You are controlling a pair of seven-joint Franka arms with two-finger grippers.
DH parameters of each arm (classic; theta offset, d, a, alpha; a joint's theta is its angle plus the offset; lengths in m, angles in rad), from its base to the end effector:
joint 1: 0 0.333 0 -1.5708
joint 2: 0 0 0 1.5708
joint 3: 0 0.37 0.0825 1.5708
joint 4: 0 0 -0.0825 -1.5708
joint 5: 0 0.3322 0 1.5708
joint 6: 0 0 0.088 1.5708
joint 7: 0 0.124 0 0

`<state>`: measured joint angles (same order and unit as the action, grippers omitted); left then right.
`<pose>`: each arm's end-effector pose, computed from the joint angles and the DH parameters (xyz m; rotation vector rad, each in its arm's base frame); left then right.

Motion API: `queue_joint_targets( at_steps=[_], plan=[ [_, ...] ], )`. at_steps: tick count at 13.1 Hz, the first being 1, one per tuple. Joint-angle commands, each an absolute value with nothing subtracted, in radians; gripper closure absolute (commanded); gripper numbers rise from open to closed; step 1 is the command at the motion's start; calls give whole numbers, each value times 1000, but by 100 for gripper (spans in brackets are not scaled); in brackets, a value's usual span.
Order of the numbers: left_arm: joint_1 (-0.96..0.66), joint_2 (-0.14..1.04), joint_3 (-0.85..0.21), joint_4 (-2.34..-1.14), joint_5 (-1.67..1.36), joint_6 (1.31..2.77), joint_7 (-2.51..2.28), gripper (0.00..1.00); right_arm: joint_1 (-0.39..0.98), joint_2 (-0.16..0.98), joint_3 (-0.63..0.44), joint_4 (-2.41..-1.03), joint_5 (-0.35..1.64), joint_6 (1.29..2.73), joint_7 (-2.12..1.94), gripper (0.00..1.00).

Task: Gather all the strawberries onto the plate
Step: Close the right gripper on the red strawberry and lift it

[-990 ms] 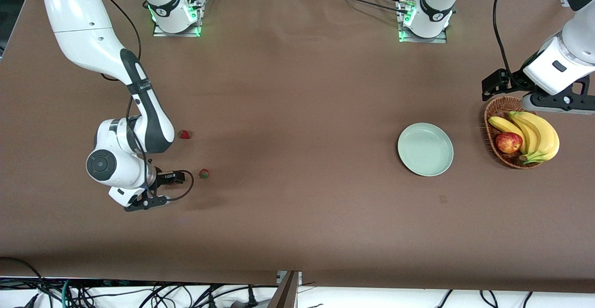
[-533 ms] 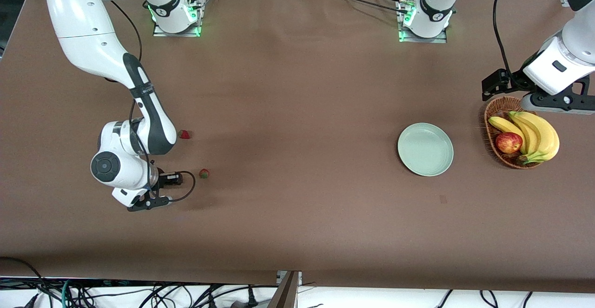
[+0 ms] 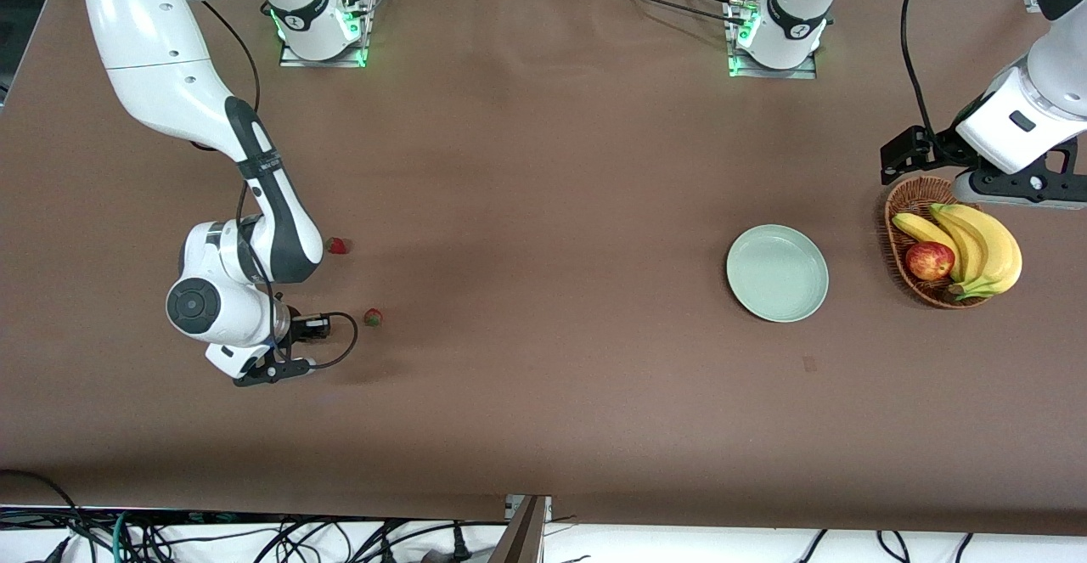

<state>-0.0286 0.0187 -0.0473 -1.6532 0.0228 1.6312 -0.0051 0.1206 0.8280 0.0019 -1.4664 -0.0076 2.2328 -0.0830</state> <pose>0.5099 -0.0358 0.6225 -3.1154 0.1132 0.0620 0.7069 0.0864 0.2352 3.1172 0.3282 -0.0964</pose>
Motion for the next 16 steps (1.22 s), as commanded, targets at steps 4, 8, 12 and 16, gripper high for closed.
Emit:
queue_joint_targets(
  at_steps=[4,8,12,16],
  plan=[
    [-28,-5,-46,-1667,40,1624,-3,0,156,815,29,-1396,9,2145,-69,81],
    [-26,-3,-46,-1667,40,1624,-3,0,305,815,41,-1353,9,2129,252,81],
    [-26,-3,-46,-1667,40,1624,-3,0,503,828,43,-1321,29,2190,621,81],
    [-26,-3,-46,-1667,40,1624,-3,0,681,863,57,-1319,31,2294,808,81]
  ],
)
